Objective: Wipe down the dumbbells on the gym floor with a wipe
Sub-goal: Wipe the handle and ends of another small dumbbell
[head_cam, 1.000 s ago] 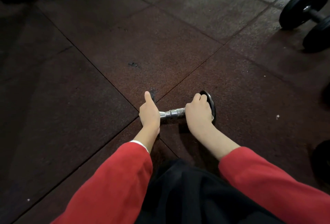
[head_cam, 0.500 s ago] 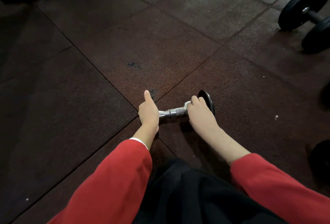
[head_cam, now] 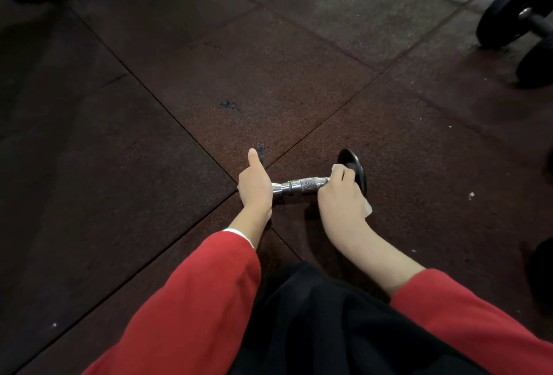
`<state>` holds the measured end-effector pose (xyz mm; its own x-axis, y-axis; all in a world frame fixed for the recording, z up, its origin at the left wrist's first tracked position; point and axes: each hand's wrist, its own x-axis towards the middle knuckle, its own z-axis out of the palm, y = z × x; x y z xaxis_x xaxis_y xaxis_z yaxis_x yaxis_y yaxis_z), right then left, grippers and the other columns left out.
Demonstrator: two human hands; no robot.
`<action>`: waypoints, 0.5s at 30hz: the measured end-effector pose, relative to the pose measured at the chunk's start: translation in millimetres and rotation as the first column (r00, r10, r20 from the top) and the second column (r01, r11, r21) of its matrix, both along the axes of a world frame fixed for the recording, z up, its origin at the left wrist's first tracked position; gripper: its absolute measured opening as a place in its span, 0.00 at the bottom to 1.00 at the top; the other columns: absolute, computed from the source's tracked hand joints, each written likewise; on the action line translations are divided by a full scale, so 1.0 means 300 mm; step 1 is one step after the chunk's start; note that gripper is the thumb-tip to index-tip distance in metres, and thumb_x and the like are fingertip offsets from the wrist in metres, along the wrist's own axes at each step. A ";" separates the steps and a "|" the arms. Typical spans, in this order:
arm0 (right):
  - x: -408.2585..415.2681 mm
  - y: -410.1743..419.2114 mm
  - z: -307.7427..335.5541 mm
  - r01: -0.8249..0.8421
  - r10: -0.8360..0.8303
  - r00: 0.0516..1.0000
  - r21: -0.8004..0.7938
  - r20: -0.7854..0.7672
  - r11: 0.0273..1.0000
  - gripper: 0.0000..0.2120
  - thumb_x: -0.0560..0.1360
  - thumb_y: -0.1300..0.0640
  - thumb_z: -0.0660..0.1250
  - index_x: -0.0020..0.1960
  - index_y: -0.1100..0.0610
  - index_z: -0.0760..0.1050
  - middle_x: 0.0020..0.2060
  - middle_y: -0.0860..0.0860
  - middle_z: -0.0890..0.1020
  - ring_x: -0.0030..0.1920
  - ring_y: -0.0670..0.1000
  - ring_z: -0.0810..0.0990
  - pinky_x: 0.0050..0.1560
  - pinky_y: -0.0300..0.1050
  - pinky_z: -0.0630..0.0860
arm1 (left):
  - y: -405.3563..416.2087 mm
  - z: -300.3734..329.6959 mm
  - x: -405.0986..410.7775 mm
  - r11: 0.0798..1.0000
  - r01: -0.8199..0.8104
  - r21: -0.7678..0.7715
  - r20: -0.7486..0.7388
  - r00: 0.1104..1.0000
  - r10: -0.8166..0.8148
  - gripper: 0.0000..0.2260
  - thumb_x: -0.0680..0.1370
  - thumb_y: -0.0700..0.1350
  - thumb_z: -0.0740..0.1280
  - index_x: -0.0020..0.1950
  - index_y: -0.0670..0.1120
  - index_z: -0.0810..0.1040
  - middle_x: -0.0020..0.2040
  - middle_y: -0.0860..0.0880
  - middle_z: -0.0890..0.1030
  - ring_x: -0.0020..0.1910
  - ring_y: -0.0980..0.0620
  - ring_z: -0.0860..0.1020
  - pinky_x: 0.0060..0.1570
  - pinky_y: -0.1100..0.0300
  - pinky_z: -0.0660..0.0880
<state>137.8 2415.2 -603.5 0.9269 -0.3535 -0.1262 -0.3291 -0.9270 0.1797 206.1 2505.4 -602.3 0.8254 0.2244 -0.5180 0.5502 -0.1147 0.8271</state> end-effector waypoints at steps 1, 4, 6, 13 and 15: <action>0.000 0.001 0.012 0.027 -0.027 1.000 0.011 0.004 1.000 0.13 0.62 0.61 0.59 0.30 0.65 0.82 0.33 0.55 0.80 0.30 0.50 0.78 0.23 0.37 0.70 | 0.000 0.002 -0.001 1.000 0.000 -0.003 0.002 1.000 0.000 0.21 0.81 0.57 0.52 0.37 0.42 0.67 0.47 0.47 0.72 0.48 0.48 0.70 0.50 0.58 0.64; 0.033 -0.005 0.040 0.080 -0.078 0.997 0.104 -0.018 0.991 0.12 0.71 0.65 0.61 0.50 0.67 0.79 0.50 0.60 0.77 0.50 0.55 0.77 0.41 0.41 0.73 | 0.000 0.002 -0.005 1.000 0.006 -0.004 0.010 1.000 -0.006 0.21 0.81 0.57 0.52 0.43 0.41 0.71 0.48 0.47 0.72 0.48 0.49 0.70 0.50 0.58 0.64; 0.065 -0.022 0.010 -0.011 0.010 1.000 0.114 0.014 0.993 0.15 0.78 0.66 0.53 0.61 0.66 0.73 0.59 0.60 0.70 0.60 0.58 0.69 0.55 0.45 0.72 | 0.004 -0.002 -0.008 1.000 0.010 0.007 0.017 1.000 -0.010 0.21 0.81 0.57 0.52 0.40 0.42 0.69 0.47 0.47 0.73 0.48 0.48 0.70 0.51 0.57 0.65; 0.159 -0.015 0.020 -0.262 0.267 0.964 0.231 0.008 0.937 0.13 0.79 0.63 0.56 0.60 0.64 0.73 0.58 0.59 0.74 0.60 0.59 0.71 0.58 0.49 0.71 | 0.005 -0.013 -0.009 0.999 0.015 0.031 0.046 0.999 -0.017 0.22 0.81 0.57 0.51 0.37 0.43 0.70 0.49 0.45 0.75 0.49 0.47 0.72 0.55 0.56 0.66; 0.161 0.023 0.018 -0.355 0.362 0.932 0.266 0.022 0.896 0.13 0.77 0.63 0.55 0.58 0.63 0.74 0.57 0.59 0.75 0.59 0.59 0.71 0.56 0.49 0.69 | 0.005 -0.021 0.003 1.000 0.006 0.024 0.041 0.999 -0.007 0.24 0.80 0.58 0.51 0.48 0.40 0.76 0.55 0.41 0.77 0.55 0.44 0.74 0.57 0.55 0.67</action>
<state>186.0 2422.1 -598.3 0.9794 0.0508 -0.1952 0.0357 -0.9961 -0.0804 206.9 2506.9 -608.5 0.8474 0.2311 -0.4780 0.5149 -0.1384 0.8460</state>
